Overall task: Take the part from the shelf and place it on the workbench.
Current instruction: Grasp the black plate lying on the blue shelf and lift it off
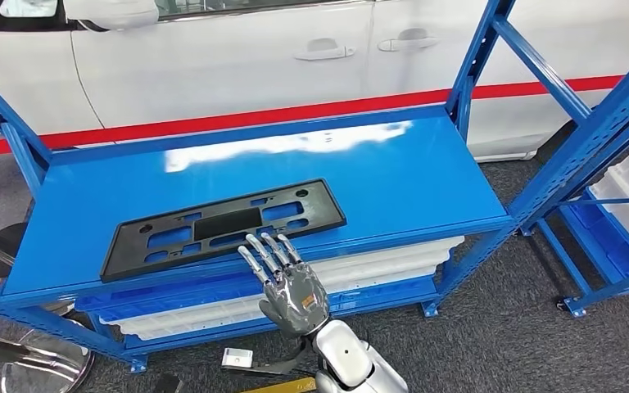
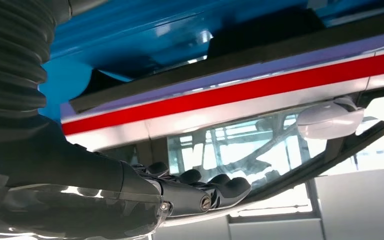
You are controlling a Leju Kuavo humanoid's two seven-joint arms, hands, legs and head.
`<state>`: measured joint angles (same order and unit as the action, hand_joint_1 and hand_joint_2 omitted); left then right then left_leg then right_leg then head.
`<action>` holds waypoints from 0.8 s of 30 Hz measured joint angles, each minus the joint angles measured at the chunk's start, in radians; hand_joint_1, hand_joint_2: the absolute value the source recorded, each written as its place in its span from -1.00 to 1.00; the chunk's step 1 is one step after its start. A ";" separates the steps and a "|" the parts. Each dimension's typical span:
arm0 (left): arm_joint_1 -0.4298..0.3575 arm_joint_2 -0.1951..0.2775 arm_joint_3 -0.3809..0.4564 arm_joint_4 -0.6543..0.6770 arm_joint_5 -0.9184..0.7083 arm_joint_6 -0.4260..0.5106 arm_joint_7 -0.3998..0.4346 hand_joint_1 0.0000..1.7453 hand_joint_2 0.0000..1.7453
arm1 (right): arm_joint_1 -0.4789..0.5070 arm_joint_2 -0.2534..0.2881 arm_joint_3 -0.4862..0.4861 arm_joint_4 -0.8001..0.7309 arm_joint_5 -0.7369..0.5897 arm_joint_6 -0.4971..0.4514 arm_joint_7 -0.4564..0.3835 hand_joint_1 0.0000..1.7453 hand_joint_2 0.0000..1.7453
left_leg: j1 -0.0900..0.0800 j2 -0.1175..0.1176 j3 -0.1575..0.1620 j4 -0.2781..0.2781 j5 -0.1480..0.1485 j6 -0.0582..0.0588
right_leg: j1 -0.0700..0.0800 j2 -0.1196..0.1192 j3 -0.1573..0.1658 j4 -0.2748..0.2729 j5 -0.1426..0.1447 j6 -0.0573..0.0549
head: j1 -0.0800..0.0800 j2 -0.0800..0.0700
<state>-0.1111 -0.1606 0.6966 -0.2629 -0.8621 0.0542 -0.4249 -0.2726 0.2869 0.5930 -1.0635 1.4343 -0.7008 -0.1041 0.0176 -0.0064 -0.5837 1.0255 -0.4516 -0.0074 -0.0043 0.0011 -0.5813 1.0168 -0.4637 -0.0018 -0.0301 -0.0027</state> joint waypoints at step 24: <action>0.007 0.006 0.003 0.008 0.004 0.003 0.000 -1.00 -1.00 | -0.001 0.002 -0.006 0.030 -0.002 0.000 0.000 -1.00 1.00 | 0.002 0.002 -0.112 0.229 -0.083 -0.028 | -0.001 -0.001 0.018 -0.019 0.001 -0.036 | 0.000 0.000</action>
<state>-0.1043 -0.1551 0.7000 -0.2550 -0.8579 0.0567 -0.4250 -0.2734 0.2888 0.5875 -1.0331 1.4321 -0.7012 -0.1041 0.0195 -0.0042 -0.6959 1.2544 -0.5341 -0.0351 -0.0049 -0.0003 -0.5635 0.9978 -0.4625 -0.0378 -0.0306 -0.0027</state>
